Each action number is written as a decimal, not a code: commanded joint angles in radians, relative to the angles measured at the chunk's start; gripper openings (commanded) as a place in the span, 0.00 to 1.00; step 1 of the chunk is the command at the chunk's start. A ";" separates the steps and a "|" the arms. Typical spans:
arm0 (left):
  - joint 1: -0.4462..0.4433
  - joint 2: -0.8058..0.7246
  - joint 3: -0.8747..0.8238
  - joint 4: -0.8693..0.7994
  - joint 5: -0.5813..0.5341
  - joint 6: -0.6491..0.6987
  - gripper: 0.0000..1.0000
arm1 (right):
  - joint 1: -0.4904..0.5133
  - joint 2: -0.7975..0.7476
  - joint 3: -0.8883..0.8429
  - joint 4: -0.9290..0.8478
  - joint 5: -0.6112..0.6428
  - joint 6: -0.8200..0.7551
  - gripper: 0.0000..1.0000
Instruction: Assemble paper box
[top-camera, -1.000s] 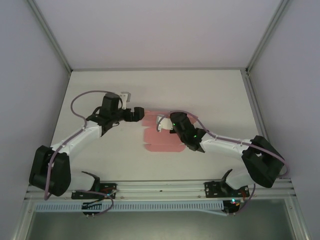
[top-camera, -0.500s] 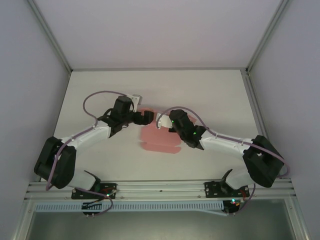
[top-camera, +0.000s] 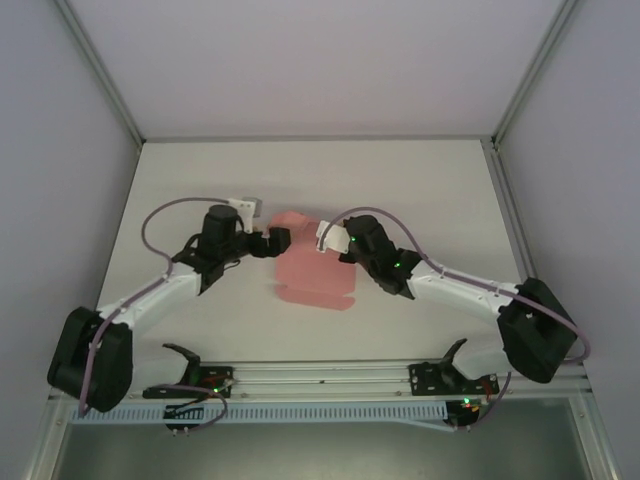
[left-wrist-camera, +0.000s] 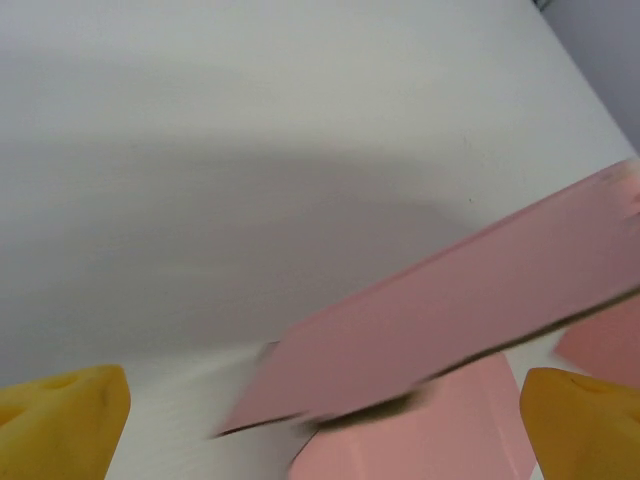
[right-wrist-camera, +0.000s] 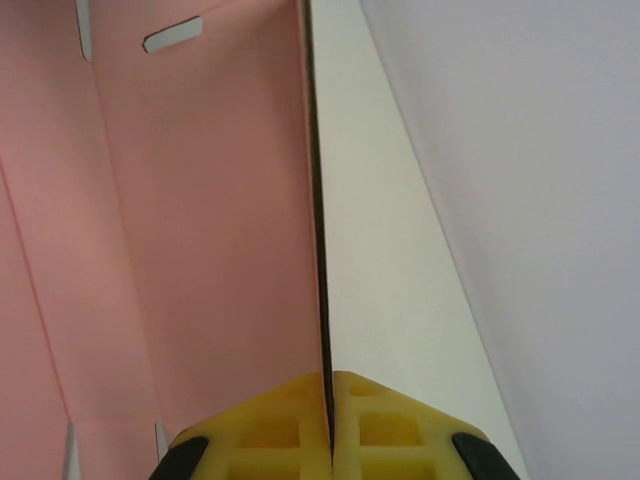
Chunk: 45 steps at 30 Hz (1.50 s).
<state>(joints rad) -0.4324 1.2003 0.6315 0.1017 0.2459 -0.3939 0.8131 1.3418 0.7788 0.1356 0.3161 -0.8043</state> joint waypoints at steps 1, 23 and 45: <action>0.068 -0.068 -0.075 0.046 0.135 0.000 1.00 | -0.029 -0.054 -0.009 -0.027 -0.087 0.058 0.00; 0.181 0.227 -0.114 0.593 0.522 0.006 0.45 | -0.138 -0.092 0.004 -0.088 -0.329 0.164 0.00; -0.281 -0.036 -0.113 0.242 -0.260 0.415 0.00 | -0.208 -0.021 0.103 -0.187 -0.395 0.345 0.00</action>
<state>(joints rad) -0.6533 1.1629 0.4797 0.4461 0.2016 -0.0940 0.6010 1.3293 0.8616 -0.0677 -0.0345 -0.4923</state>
